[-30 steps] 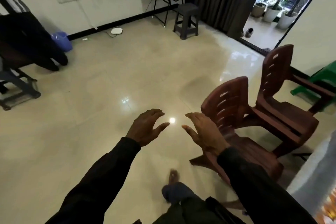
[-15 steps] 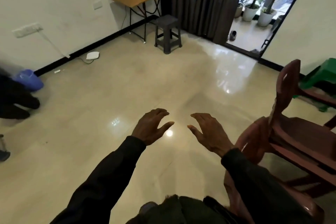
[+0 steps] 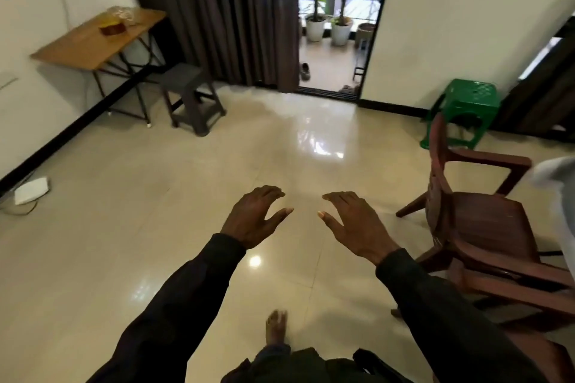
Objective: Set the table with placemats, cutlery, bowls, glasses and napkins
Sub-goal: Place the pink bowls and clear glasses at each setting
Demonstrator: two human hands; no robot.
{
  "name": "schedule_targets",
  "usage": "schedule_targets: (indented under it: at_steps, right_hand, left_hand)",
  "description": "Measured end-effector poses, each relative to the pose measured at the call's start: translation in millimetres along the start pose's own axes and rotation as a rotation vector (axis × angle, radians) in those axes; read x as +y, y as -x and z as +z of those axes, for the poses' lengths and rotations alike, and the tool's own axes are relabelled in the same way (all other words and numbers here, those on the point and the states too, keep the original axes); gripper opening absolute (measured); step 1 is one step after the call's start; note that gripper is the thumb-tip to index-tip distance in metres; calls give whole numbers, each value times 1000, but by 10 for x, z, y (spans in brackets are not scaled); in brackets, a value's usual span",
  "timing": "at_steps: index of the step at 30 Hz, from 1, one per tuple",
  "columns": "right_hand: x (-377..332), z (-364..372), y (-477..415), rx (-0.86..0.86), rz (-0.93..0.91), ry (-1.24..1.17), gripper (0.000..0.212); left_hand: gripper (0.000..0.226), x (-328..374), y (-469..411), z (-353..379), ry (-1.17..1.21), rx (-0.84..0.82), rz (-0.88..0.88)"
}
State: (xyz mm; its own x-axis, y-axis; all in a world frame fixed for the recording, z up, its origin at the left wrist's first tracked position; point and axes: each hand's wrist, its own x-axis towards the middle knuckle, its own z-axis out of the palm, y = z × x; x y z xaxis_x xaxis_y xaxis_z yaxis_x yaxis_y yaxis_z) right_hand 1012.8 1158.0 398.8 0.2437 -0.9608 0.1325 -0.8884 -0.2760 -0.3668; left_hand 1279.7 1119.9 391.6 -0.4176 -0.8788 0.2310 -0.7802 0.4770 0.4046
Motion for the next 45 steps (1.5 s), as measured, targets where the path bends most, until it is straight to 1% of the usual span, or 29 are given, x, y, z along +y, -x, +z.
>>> schedule_targets:
  at_steps: [5, 9, 14, 19, 22, 25, 29, 33, 35, 39, 42, 45]
  right_hand:
    - [310, -64, -777, 65, 147, 13, 52]
    - [664, -145, -1322, 96, 250, 25, 49]
    - [1326, -240, -2042, 134, 344, 47, 48]
    - [2207, -381, -2766, 172, 401, 71, 48]
    - [2784, -552, -3202, 177, 441, 65, 47]
    - [3320, -766, -3571, 200, 480, 70, 47]
    - [3974, -1028, -3986, 243, 534, 73, 46]
    - [4742, -1210, -4359, 273, 613, 89, 46]
    - [5113, -1274, -4501, 296, 653, 99, 46]
    - [5813, -1434, -4768, 332, 749, 118, 49]
    - [6324, -1628, -4945, 371, 863, 114, 53]
    - [6755, -1836, -5048, 415, 969, 132, 45]
  left_hand:
    - [54, -403, -1225, -27, 24, -53, 127]
    - [55, -590, -2142, 108, 59, -90, 222]
    - [48, -740, -3351, 453, 86, -136, 309]
    - [45, -700, -4615, 894, 92, -172, 382]
    - [47, -577, -5458, 1112, 75, -215, 418]
    - [54, -407, -6235, 1285, 56, -257, 464]
    - [51, -154, -7164, 1578, 68, -285, 516]
    - [51, 120, -8105, 2032, 95, -312, 579]
    - [49, 260, -8545, 2294, 119, -323, 636]
    - [51, 602, -9463, 2853, 170, -367, 753]
    - [49, 968, -10204, 3253, 201, -407, 870]
    - [54, 1419, -10901, 3523, 194, -479, 973]
